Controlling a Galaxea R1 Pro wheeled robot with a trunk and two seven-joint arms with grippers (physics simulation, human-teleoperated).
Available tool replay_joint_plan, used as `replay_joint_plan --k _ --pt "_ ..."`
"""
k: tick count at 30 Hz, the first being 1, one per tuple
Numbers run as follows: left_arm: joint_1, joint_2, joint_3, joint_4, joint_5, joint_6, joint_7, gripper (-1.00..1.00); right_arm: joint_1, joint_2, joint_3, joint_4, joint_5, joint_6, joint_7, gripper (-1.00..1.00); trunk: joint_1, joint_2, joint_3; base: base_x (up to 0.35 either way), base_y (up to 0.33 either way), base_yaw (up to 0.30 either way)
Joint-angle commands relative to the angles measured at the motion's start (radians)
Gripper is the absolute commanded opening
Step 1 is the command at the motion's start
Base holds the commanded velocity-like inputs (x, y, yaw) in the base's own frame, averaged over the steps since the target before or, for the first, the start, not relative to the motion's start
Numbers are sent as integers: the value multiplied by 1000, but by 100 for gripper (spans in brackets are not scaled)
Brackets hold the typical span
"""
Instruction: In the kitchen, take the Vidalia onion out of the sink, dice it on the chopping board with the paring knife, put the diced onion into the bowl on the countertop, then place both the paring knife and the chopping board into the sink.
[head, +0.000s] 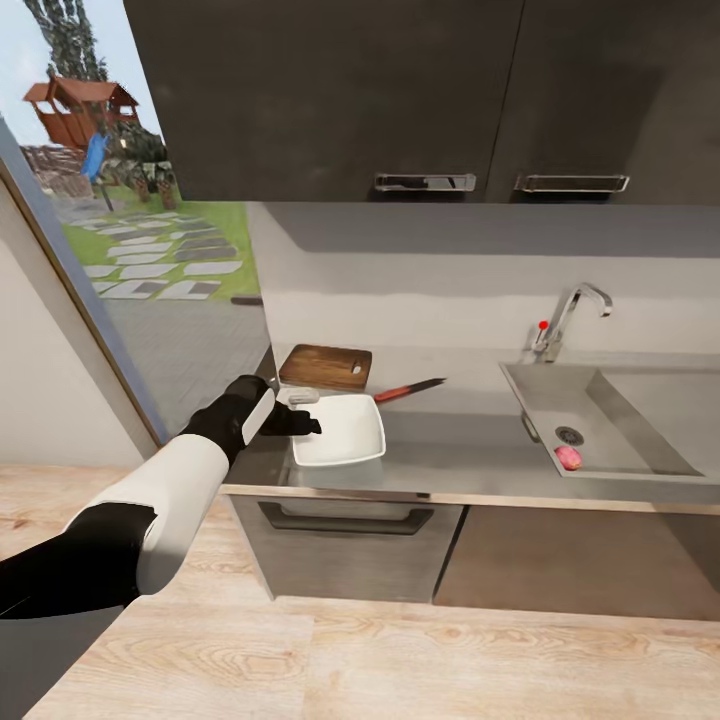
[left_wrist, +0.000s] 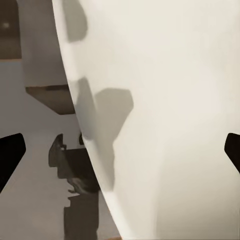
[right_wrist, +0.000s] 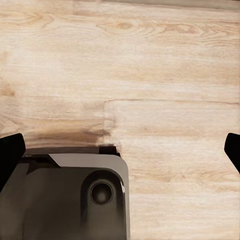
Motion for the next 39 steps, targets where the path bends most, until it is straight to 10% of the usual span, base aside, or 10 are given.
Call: replay_joint_plan --k 1,39 --pt "-1 1 -6 -1 7 4 2 100 0 0 0 0 0 -2 -2 100 1 -2 -3 0 0 0" --pt "-1 0 -6 -1 7 3 2 100 0 0 0 0 0 -2 -2 100 1 -2 -34 0 0 0"
